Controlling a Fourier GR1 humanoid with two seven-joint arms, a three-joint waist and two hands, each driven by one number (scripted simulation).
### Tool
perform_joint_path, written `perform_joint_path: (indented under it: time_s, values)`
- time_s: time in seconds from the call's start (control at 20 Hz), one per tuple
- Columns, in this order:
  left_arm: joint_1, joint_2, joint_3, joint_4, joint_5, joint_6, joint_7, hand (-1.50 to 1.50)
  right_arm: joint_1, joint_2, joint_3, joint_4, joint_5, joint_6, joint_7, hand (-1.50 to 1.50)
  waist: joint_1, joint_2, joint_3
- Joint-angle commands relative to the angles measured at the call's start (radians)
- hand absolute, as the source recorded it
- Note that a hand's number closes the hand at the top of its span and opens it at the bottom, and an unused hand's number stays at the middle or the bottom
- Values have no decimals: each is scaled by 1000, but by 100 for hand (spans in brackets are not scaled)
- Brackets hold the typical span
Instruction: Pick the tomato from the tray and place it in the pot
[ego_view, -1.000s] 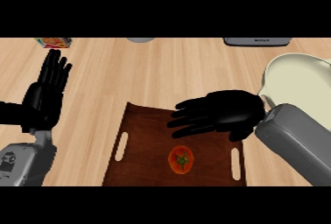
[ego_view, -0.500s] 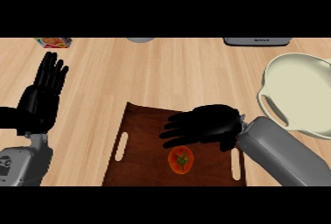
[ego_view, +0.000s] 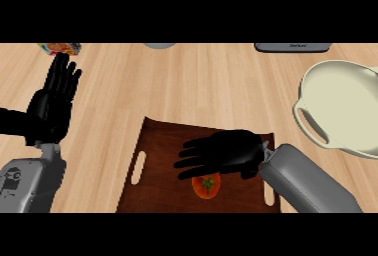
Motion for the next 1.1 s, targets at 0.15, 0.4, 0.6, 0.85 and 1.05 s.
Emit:
perform_joint_path:
  time_s: [0.15, 0.4, 0.6, 0.85, 1.05]
  values:
    - [9, 1, 39, -8, -7, -29, 4, 0, 82, 54, -26, 3, 147, -41, 28, -150, 0, 0, 0]
    - [23, -48, -2, -52, -47, -10, 31, 0, 44, 159, -65, 66, 196, 1, 35, -150, 2, 0, 0]
    - [42, -60, -25, -152, -71, 23, 93, 0, 33, 240, -45, 239, 264, -121, 7, -150, 10, 0, 0]
    - [7, -47, 28, -49, -53, -34, 51, 0, 32, 271, -95, 318, 303, -144, -64, -150, 4, 1, 0]
    - [53, -53, 28, -90, -54, -49, 30, 0, 69, 250, -44, 289, 346, -161, -131, 150, 5, 0, 0]
